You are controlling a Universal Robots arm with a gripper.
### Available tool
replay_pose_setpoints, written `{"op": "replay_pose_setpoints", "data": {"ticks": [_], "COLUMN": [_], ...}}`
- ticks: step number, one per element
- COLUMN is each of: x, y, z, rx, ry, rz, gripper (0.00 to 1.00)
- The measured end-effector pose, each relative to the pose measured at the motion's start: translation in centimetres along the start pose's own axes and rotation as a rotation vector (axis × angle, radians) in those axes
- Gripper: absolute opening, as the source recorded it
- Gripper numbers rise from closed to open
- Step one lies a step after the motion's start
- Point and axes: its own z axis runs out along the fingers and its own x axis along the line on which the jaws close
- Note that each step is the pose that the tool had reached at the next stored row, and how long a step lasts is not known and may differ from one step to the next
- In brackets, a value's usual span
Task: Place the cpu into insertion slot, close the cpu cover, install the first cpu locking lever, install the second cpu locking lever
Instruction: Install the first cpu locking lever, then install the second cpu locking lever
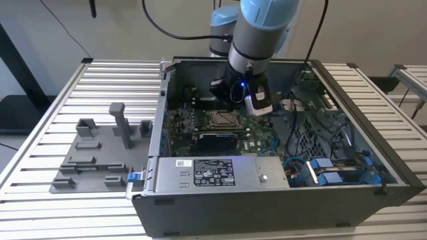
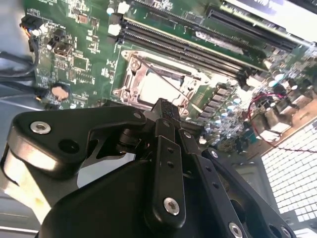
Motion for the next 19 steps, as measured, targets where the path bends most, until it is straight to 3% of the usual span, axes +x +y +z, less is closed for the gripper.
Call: {"op": "replay_pose_setpoints", "data": {"ticks": [8,12,17,19], "x": [0.27,0.34,1.56,1.63], "y": [-0.35,-0.37,-0.70,-0.79], "z": [0.18,0.19,0.34,0.34], "rx": [0.0039,0.0041,0.0039,0.0045], "ry": [0.0125,0.0133,0.0130,0.0129], "rz": [-0.038,-0.041,-0.040,-0.041], "gripper": [0.11,0.11,0.11,0.11]}}
